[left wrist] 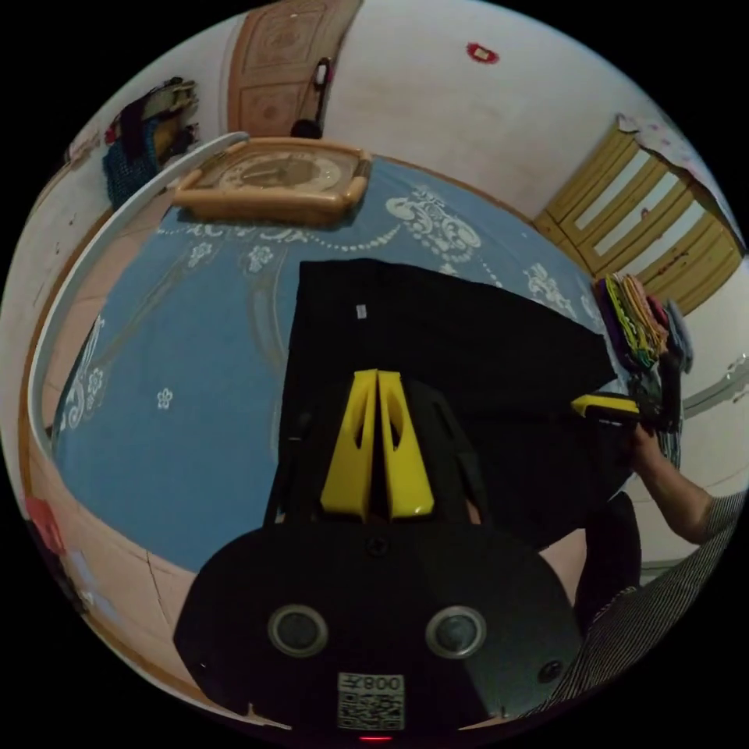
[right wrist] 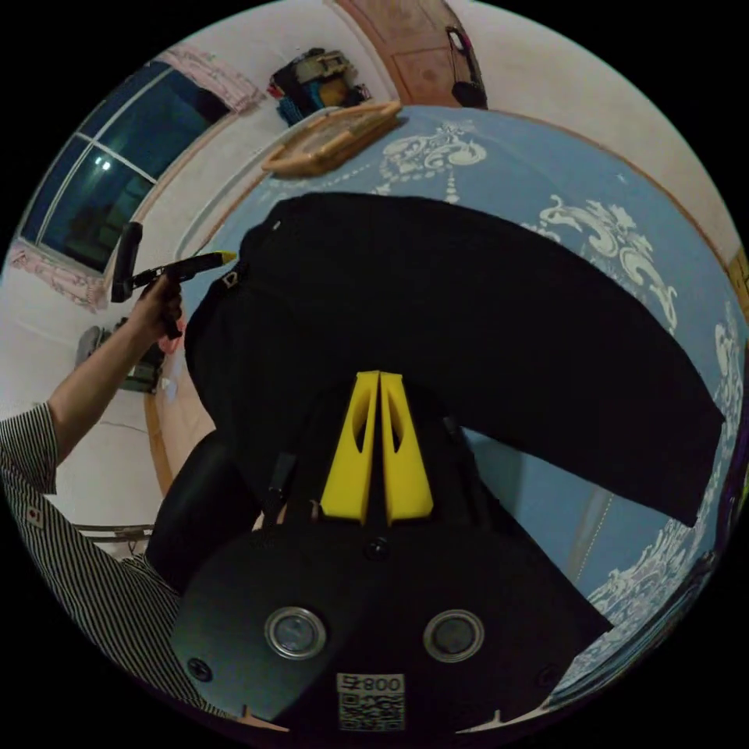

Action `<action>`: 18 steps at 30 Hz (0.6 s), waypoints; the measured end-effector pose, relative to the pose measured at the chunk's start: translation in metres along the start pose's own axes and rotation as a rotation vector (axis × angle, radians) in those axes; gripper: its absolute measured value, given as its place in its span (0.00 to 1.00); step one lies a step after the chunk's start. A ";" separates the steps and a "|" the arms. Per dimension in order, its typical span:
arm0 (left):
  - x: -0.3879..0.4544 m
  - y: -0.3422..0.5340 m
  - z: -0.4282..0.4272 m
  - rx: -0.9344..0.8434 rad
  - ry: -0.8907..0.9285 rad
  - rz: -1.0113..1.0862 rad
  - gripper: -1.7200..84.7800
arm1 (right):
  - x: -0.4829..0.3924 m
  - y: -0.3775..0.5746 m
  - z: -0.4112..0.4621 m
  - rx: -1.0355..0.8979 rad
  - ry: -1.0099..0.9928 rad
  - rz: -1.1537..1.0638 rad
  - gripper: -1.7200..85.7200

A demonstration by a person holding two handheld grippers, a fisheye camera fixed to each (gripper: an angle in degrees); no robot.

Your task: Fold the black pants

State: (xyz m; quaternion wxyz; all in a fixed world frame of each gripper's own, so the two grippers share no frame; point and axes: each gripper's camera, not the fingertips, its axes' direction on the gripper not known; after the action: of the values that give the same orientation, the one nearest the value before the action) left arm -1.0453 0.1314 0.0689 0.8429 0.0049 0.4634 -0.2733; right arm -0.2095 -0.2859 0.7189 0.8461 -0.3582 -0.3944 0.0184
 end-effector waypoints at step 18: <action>0.049 -0.250 0.028 -0.183 -0.101 0.136 0.14 | -0.020 -0.190 0.039 -0.069 0.213 -0.194 0.11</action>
State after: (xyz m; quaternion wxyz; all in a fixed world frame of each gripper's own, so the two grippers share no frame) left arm -1.1197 -0.1108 0.1079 0.8786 -0.0542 0.4421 -0.1720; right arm -0.2974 -0.4099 0.8405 0.8682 -0.3472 -0.3354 -0.1149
